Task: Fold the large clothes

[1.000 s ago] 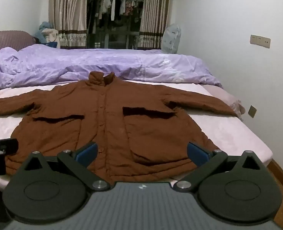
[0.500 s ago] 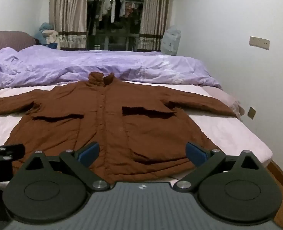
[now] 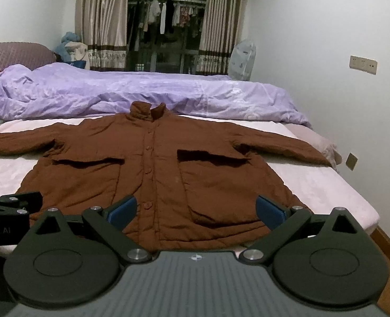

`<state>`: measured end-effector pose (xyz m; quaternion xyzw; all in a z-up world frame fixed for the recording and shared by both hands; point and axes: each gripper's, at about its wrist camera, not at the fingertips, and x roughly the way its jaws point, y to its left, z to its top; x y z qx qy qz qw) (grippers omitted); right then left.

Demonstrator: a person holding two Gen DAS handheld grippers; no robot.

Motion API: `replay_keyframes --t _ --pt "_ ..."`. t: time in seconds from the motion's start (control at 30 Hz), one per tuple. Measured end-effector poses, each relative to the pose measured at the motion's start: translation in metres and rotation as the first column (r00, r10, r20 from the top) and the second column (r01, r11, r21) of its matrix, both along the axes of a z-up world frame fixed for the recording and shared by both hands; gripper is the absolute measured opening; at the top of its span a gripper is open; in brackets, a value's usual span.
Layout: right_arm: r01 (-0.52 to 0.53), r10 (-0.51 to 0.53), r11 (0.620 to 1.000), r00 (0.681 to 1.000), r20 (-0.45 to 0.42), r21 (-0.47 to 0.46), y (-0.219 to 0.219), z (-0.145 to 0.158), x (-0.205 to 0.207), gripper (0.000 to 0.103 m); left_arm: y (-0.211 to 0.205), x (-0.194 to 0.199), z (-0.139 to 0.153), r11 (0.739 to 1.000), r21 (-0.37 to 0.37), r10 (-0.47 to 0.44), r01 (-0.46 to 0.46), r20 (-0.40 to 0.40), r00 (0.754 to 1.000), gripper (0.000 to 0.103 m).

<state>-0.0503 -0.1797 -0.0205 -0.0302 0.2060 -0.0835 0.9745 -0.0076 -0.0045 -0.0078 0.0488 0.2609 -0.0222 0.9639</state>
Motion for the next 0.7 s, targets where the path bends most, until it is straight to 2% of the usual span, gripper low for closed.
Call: replay_keyframes --t 0.7 --pt "-0.009 0.009 1.0 1.0 -0.003 -0.005 0.0033 -0.0004 -0.0004 0.103 -0.0009 -0.0018 0.0002 1.0 -0.007 -0.014 0.014 0.01 1.0 0.103"
